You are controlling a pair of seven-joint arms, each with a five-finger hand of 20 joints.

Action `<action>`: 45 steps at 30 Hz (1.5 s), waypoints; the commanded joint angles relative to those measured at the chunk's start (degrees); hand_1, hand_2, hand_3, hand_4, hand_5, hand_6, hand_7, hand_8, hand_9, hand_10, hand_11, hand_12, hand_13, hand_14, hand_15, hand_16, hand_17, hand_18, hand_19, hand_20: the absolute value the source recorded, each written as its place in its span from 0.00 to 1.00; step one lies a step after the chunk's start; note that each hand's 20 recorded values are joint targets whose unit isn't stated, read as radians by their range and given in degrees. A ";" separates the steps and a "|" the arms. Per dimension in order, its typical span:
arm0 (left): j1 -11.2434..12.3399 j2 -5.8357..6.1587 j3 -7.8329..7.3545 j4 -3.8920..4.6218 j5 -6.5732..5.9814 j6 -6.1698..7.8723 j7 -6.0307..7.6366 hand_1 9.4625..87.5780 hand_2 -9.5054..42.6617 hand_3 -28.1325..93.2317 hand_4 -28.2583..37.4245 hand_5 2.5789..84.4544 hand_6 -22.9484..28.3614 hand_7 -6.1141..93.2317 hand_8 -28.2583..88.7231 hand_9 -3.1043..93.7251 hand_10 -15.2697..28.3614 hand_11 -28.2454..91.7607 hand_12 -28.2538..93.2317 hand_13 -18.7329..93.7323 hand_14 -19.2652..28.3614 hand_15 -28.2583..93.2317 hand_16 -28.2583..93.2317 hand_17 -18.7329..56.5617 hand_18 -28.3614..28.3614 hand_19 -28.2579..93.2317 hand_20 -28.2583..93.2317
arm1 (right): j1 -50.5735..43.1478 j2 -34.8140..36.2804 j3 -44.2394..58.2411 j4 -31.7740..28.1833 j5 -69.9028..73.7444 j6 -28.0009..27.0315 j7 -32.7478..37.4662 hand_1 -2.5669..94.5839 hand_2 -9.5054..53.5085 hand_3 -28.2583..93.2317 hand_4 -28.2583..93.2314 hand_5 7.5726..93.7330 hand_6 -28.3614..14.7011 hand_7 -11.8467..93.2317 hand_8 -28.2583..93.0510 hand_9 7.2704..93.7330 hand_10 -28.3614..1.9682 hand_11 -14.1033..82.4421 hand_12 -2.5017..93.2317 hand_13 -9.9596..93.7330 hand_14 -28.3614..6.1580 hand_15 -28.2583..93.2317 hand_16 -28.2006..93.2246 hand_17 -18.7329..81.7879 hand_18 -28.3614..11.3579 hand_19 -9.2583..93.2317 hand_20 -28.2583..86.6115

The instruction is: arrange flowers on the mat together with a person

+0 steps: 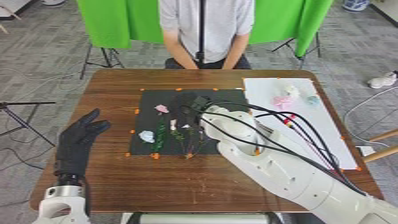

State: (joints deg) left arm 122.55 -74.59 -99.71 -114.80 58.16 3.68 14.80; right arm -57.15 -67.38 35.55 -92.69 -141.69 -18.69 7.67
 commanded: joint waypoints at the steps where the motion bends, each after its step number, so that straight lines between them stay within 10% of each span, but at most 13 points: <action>1: 0.53 -0.29 -0.12 0.17 0.03 -0.39 -0.17 0.15 0.16 0.80 0.10 0.57 0.50 0.19 0.20 0.56 0.70 0.42 0.37 0.52 0.79 0.44 0.26 0.35 0.72 0.29 0.39 | -0.04 0.27 0.77 -1.10 -1.61 -3.06 -0.68 0.45 0.00 0.80 0.03 0.67 0.79 0.28 0.13 0.78 0.56 0.27 0.19 1.00 0.85 0.68 0.40 0.76 0.33 1.00 0.62; 14: 1.08 -0.58 -0.29 -0.14 0.05 -0.38 0.14 0.16 0.15 0.80 0.10 0.57 0.50 0.19 0.20 0.56 0.70 0.42 0.37 0.52 0.79 0.44 0.26 0.35 0.72 0.29 0.39 | -1.18 4.00 8.19 -8.21 4.25 -4.60 0.04 0.43 0.00 0.80 0.03 0.59 0.80 0.26 0.13 0.68 0.54 0.24 0.19 1.00 0.84 0.65 0.42 0.74 0.31 1.00 0.61; 25: 0.59 -0.53 -0.19 0.07 0.06 -0.51 -0.34 0.16 0.15 0.80 0.10 0.57 0.50 0.19 0.20 0.56 0.70 0.42 0.37 0.52 0.79 0.44 0.26 0.35 0.72 0.29 0.39 | -18.53 5.23 41.08 -23.13 23.33 26.52 -2.58 0.40 0.00 0.79 0.04 0.58 0.74 0.25 0.15 0.67 0.53 0.24 0.19 0.99 0.80 0.59 0.43 0.73 0.34 0.97 0.55; 32: 1.20 -0.80 -0.41 -0.26 -0.04 -0.34 -0.58 0.16 0.15 0.80 0.10 0.57 0.50 0.19 0.20 0.56 0.70 0.42 0.37 0.52 0.79 0.44 0.26 0.35 0.72 0.29 0.39 | -43.13 -2.31 62.35 -27.64 71.65 18.38 -19.74 0.24 0.09 0.80 0.10 0.51 0.66 0.22 0.16 0.50 0.46 0.21 0.17 0.58 0.40 0.36 0.41 0.44 0.32 0.41 0.53; 35: 1.69 -0.77 -0.76 -0.58 0.07 -0.69 -0.77 0.16 0.15 0.80 0.10 0.57 0.50 0.19 0.20 0.56 0.70 0.42 0.37 0.52 0.79 0.44 0.26 0.35 0.72 0.29 0.39 | -50.55 -3.03 61.55 -27.72 91.00 19.99 -23.13 0.14 0.16 0.82 0.10 0.43 0.66 0.19 0.17 0.40 0.44 0.19 0.15 0.43 0.38 0.30 0.37 0.37 0.32 0.22 0.48; 45: 0.89 -0.79 -0.33 -0.47 0.83 -1.42 -0.71 0.16 0.15 0.80 0.10 0.57 0.50 0.19 0.20 0.56 0.70 0.42 0.37 0.52 0.79 0.44 0.26 0.35 0.72 0.29 0.39 | -70.09 -14.64 67.06 -30.64 87.01 14.01 -25.26 0.03 0.21 0.85 0.07 0.31 0.69 0.17 0.17 0.30 0.51 0.17 0.11 0.30 0.53 0.25 0.30 0.31 0.37 0.13 0.43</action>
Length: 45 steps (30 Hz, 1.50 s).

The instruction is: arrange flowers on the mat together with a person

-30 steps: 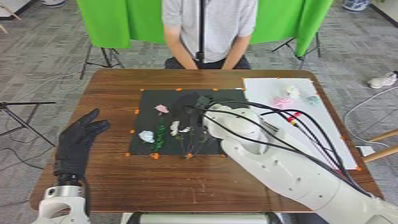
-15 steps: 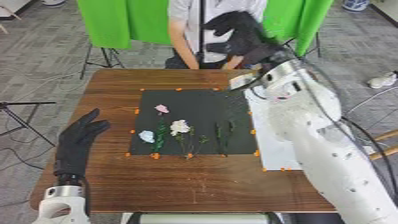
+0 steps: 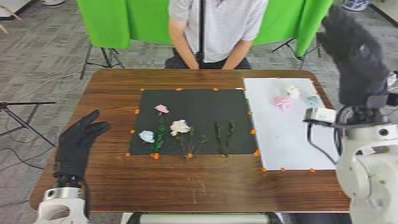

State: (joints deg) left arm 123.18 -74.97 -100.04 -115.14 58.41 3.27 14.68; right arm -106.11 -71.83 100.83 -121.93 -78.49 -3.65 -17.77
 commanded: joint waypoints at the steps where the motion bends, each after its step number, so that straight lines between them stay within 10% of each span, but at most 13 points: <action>1: 0.26 -0.40 -0.01 -0.12 0.64 -0.95 -0.56 0.16 0.15 0.80 0.10 0.57 0.50 0.19 0.20 0.56 0.70 0.42 0.37 0.52 0.79 0.44 0.26 0.35 0.72 0.29 0.39 | -21.67 -10.54 1.72 -1.38 23.82 -0.38 -0.08 0.03 0.21 0.85 0.07 0.31 0.69 0.17 0.17 0.30 0.51 0.17 0.11 0.31 0.53 0.25 0.29 0.31 0.37 0.13 0.43; 26: -0.64 -0.13 1.21 -0.34 1.50 -2.24 0.62 0.16 0.15 0.80 0.10 0.57 0.50 0.19 0.20 0.56 0.70 0.42 0.37 0.52 0.79 0.44 0.26 0.35 0.72 0.29 0.39 | -19.19 -9.91 1.60 1.14 19.32 -1.90 -2.15 0.04 0.21 0.86 0.07 0.36 0.68 0.19 0.17 0.34 0.51 0.18 0.12 0.36 0.52 0.30 0.28 0.34 0.33 0.15 0.44; 33: -1.52 -0.83 0.37 -0.33 1.42 -3.05 -1.38 0.16 0.15 0.80 0.10 0.57 0.50 0.19 0.20 0.56 0.70 0.42 0.37 0.52 0.80 0.44 0.26 0.35 0.72 0.29 0.39 | -18.78 -11.24 2.04 0.82 18.12 -2.06 -0.92 0.04 0.21 0.86 0.07 0.37 0.68 0.19 0.17 0.35 0.51 0.18 0.13 0.36 0.51 0.31 0.28 0.35 0.32 0.16 0.45; 35: -2.49 -0.04 0.66 0.33 0.01 -2.08 -0.78 0.16 0.15 0.80 0.10 0.57 0.50 0.19 0.20 0.56 0.70 0.42 0.37 0.52 0.80 0.44 0.26 0.35 0.72 0.29 0.39 | -17.48 -10.37 1.53 1.25 19.93 -0.39 -0.52 0.05 0.21 0.86 0.07 0.37 0.68 0.19 0.17 0.35 0.50 0.18 0.13 0.37 0.50 0.31 0.28 0.35 0.32 0.16 0.45; 45: -1.92 -0.48 0.86 -0.46 0.88 -2.36 -1.05 0.16 0.15 0.80 0.10 0.57 0.50 0.19 0.20 0.56 0.70 0.42 0.37 0.52 0.79 0.44 0.26 0.35 0.72 0.29 0.39 | -18.47 -9.71 1.66 0.53 20.11 0.26 -0.20 0.05 0.20 0.86 0.07 0.38 0.68 0.20 0.17 0.37 0.50 0.19 0.13 0.38 0.49 0.32 0.29 0.35 0.31 0.18 0.46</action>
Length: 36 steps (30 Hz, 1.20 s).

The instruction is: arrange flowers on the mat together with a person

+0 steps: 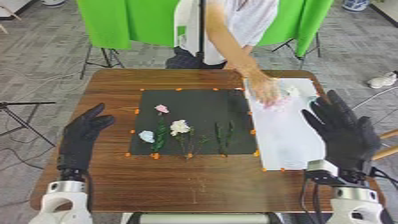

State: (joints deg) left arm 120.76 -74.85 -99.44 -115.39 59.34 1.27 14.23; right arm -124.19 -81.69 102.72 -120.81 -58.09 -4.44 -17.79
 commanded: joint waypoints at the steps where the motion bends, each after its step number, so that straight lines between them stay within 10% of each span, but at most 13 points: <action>1: 0.58 -0.70 0.31 -0.25 0.10 -0.40 -0.57 0.16 0.15 0.80 0.10 0.57 0.50 0.19 0.20 0.56 0.70 0.42 0.37 0.52 0.79 0.44 0.26 0.35 0.72 0.29 0.39 | -0.47 0.16 -0.16 -0.60 -0.21 0.91 -0.24 0.05 0.20 0.86 0.07 0.38 0.68 0.20 0.17 0.37 0.50 0.19 0.14 0.38 0.48 0.32 0.29 0.35 0.31 0.18 0.46; 36: 1.05 -0.93 0.81 -0.28 -0.92 0.43 -0.42 0.16 0.15 0.80 0.10 0.57 0.50 0.19 0.20 0.56 0.70 0.42 0.37 0.52 0.79 0.44 0.26 0.35 0.72 0.29 0.39 | 0.73 2.22 1.68 -0.97 -1.22 5.64 -0.16 0.09 0.17 0.86 0.08 0.43 0.67 0.22 0.16 0.40 0.48 0.20 0.15 0.43 0.48 0.34 0.30 0.37 0.30 0.22 0.48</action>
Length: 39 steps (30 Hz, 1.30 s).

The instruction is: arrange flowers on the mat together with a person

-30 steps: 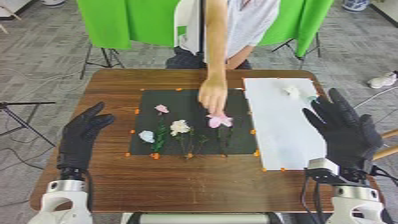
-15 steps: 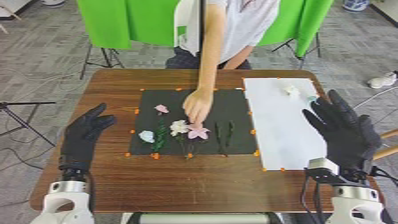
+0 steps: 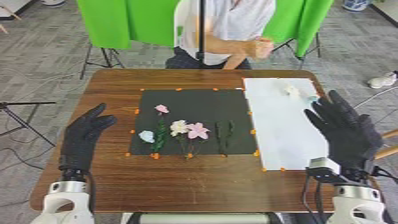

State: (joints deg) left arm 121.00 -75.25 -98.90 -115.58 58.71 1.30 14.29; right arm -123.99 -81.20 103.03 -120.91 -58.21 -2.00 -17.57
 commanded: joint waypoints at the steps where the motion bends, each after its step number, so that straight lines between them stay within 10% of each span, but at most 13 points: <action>1: 0.92 -0.54 0.28 -0.09 -0.30 0.37 -0.51 0.16 0.15 0.80 0.10 0.57 0.50 0.19 0.20 0.56 0.70 0.42 0.37 0.52 0.80 0.44 0.26 0.35 0.72 0.29 0.39 | 0.77 2.23 1.46 -0.79 -1.31 3.50 -0.58 0.09 0.16 0.86 0.08 0.43 0.67 0.22 0.16 0.41 0.48 0.20 0.15 0.43 0.49 0.34 0.31 0.37 0.30 0.22 0.48; 10: 0.48 -0.33 0.65 0.21 -0.32 0.38 -0.60 0.16 0.16 0.80 0.10 0.57 0.50 0.19 0.20 0.56 0.70 0.42 0.37 0.52 0.79 0.44 0.26 0.35 0.72 0.29 0.39 | 4.96 7.49 3.15 0.52 -4.23 4.18 1.07 0.11 0.16 0.86 0.08 0.44 0.66 0.22 0.16 0.41 0.47 0.20 0.16 0.45 0.47 0.34 0.31 0.38 0.30 0.25 0.49; 16: 1.08 -0.35 0.54 0.02 -0.32 0.50 -0.25 0.16 0.16 0.80 0.10 0.57 0.50 0.19 0.20 0.56 0.70 0.42 0.37 0.52 0.80 0.44 0.26 0.35 0.72 0.29 0.39 | 11.80 13.63 4.72 0.19 -20.85 10.11 15.90 0.16 0.13 0.83 0.09 0.44 0.63 0.21 0.17 0.42 0.43 0.20 0.16 0.47 0.44 0.35 0.32 0.39 0.27 0.31 0.51; 28: 1.74 -0.61 0.79 -0.29 -0.65 0.91 0.01 0.16 0.16 0.80 0.10 0.57 0.50 0.19 0.20 0.56 0.70 0.42 0.37 0.52 0.80 0.44 0.26 0.35 0.72 0.29 0.39 | 34.27 28.88 -8.91 17.37 -66.05 1.96 37.77 0.24 0.00 0.78 0.11 0.41 0.58 0.18 0.18 0.48 0.39 0.21 0.18 0.68 0.34 0.40 0.39 0.48 0.20 0.65 0.57; 39: 1.88 -0.64 0.99 -0.38 -0.81 0.93 -0.11 0.16 0.15 0.80 0.10 0.57 0.50 0.19 0.20 0.56 0.70 0.42 0.37 0.52 0.80 0.44 0.26 0.35 0.72 0.29 0.39 | 44.82 31.36 -22.04 32.65 -82.56 -0.96 38.51 0.31 0.00 0.78 0.10 0.45 0.63 0.20 0.18 0.62 0.42 0.27 0.21 0.82 0.48 0.50 0.40 0.55 0.17 0.78 0.62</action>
State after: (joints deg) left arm 121.93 -75.31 -98.23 -115.72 58.29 1.67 14.42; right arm -84.35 -49.86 84.94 -94.19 -127.70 -3.76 21.38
